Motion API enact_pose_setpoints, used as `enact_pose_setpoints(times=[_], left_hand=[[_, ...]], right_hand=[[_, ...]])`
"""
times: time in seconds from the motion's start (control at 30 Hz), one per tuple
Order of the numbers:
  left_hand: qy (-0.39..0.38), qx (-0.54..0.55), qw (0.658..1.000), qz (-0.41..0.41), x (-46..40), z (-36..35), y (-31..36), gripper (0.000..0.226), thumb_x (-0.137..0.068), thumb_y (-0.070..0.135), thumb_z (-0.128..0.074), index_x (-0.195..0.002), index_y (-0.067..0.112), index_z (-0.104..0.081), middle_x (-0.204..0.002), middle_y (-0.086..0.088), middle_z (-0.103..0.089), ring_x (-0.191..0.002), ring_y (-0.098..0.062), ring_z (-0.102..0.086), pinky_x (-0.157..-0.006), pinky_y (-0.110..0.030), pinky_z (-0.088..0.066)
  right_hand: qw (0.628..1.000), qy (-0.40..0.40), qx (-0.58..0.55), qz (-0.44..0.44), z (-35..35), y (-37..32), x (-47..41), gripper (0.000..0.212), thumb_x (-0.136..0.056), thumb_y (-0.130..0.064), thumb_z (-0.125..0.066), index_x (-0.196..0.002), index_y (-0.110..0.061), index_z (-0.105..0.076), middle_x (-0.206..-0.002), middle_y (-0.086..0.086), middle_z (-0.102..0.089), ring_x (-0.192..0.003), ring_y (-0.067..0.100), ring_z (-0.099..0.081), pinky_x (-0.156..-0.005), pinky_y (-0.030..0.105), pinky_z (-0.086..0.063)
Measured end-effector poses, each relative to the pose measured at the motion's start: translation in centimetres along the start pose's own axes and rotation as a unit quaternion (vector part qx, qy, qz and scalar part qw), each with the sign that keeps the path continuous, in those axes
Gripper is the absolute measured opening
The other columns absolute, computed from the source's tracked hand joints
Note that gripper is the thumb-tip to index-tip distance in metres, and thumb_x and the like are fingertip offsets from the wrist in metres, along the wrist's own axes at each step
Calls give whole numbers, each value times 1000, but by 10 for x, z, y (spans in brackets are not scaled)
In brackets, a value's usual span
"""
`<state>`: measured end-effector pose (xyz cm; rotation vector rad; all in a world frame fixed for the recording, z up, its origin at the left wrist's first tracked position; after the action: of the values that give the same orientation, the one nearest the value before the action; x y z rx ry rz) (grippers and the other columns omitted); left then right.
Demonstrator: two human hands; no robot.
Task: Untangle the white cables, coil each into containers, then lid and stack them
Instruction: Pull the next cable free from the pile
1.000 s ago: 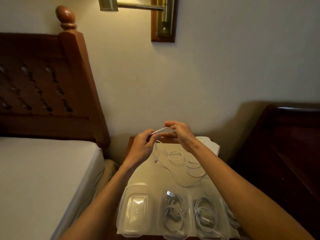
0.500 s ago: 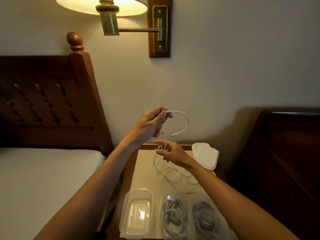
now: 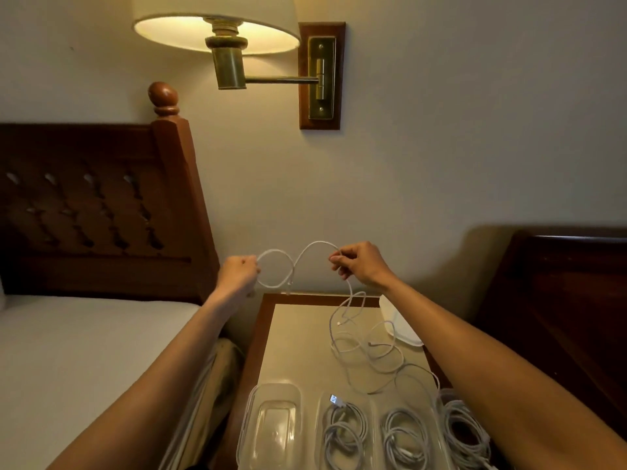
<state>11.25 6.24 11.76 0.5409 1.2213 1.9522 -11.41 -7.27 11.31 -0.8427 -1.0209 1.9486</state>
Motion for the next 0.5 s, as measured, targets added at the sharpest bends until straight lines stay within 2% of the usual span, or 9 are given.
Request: enact_pose_setpoints(times=[0.03,0.1,0.13,0.2,0.23,0.3,0.4,0.5], left_hand=[[7,-69,997,-15,-3,-4,-1,26,-96,9,-43,-88,0,-66,-87,-16,-62,-76,-33,-58,-61,-34,-43],[36,-113,987,-107,-2,-13,15,30,-97,8,-45,-122,0,-60,-120,-16,-62,-99,-37,-63,-81,-39,-52],[16,-81,983,-166,2,-23,27,37,-98,9,-46,-135,6,-52,-130,-11,-58,-98,-33,-65,-83,-42,-56],[-73,12,965,-252,15,-47,54,43,-100,8,-46,-142,14,-45,-129,-2,-56,-90,-21,-67,-67,-38,-61],[-108,30,955,-274,20,-58,65,43,-100,6,-46,-143,15,-45,-125,0,-56,-91,-18,-67,-63,-35,-61],[-128,30,945,-301,23,-69,80,41,-100,6,-47,-140,15,-49,-113,2,-56,-89,-17,-65,-60,-31,-61],[-74,-25,926,-370,23,-64,97,23,-96,8,-55,-116,8,-66,-92,-3,-61,-69,-15,-61,-54,-27,-57],[3,-104,864,-492,33,-48,126,8,-93,11,-62,-92,6,-68,-87,-7,-68,-72,-17,-61,-66,-40,-54]], right_hand=[[1000,4,13,13,1,-6,-1,16,-92,-9,-63,-100,1,-72,-79,10,-71,-60,12,-64,-61,22,-56],[999,6,41,33,1,-18,-1,16,-91,-11,-65,-100,1,-73,-78,7,-71,-60,10,-63,-60,19,-56],[998,3,51,41,-1,-23,-1,16,-91,-11,-66,-99,0,-73,-78,7,-71,-60,9,-63,-60,19,-56],[996,-7,70,57,-2,-33,-1,16,-89,-12,-67,-99,-2,-74,-78,7,-71,-60,10,-62,-61,20,-56],[995,-12,75,66,-2,-38,-1,16,-89,-13,-68,-99,-2,-74,-79,7,-72,-60,11,-62,-62,22,-56],[993,-15,76,84,-2,-45,1,14,-89,-12,-68,-98,-3,-75,-79,9,-73,-61,13,-62,-64,27,-57],[992,-18,80,100,1,-44,4,13,-88,-12,-69,-96,-5,-76,-82,11,-74,-64,19,-64,-64,30,-57],[993,-23,68,90,0,-30,9,12,-90,-9,-67,-97,-2,-74,-79,13,-71,-60,14,-60,-60,24,-55]])
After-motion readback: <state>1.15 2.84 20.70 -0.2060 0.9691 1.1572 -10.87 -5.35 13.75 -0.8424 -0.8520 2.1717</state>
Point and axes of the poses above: each hand's wrist, its own x-axis away from the middle knuckle, its own z-axis out of the back of the hand, y = z × x, the point moved 7 cm from there along -x, towards the middle knuckle
